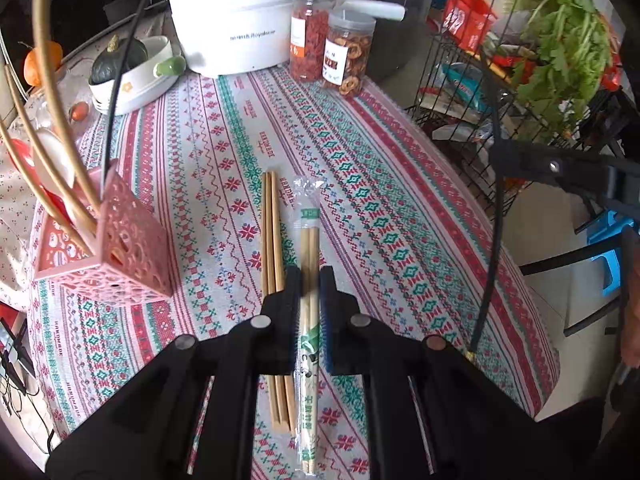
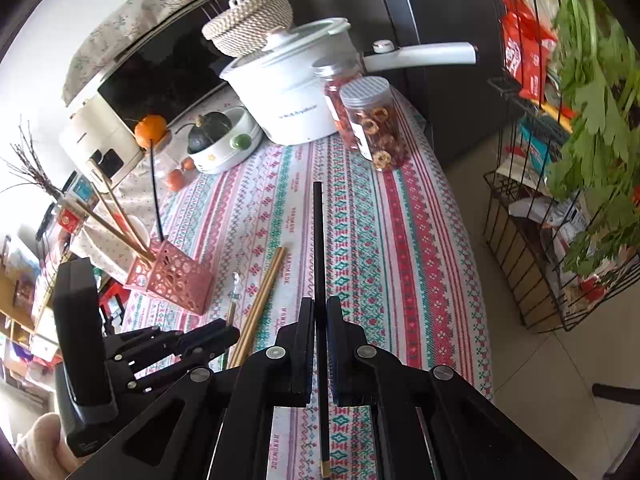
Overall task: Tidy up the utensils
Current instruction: 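Grasp the plastic-wrapped chopstick pair with the left gripper and lift it, then insert the wrapped pair into the basket with the left gripper while the right gripper carries the black chopstick over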
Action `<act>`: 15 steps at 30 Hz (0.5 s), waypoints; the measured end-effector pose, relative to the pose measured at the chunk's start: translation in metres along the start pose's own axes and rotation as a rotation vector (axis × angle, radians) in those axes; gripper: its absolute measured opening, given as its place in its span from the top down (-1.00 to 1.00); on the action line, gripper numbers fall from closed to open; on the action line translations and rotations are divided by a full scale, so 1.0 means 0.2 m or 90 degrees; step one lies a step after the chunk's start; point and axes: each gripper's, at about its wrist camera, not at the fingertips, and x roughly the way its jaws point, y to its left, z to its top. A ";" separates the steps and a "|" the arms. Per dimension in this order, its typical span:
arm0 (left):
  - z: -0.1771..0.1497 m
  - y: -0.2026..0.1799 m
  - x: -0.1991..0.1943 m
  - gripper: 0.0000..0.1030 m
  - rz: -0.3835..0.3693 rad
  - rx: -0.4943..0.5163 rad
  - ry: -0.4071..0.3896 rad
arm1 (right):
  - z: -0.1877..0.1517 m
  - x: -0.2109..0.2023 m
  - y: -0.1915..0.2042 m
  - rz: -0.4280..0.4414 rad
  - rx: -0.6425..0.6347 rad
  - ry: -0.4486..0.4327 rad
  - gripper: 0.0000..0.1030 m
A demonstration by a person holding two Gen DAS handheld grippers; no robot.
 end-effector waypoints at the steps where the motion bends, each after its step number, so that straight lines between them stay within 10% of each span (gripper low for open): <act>1: -0.02 0.02 -0.05 0.80 -0.005 0.006 -0.013 | 0.00 -0.02 0.03 0.001 -0.009 -0.009 0.89; 15: -0.25 0.39 -0.59 0.80 -0.052 -0.058 -0.212 | 0.02 -0.23 0.41 -0.003 -0.115 -0.118 0.89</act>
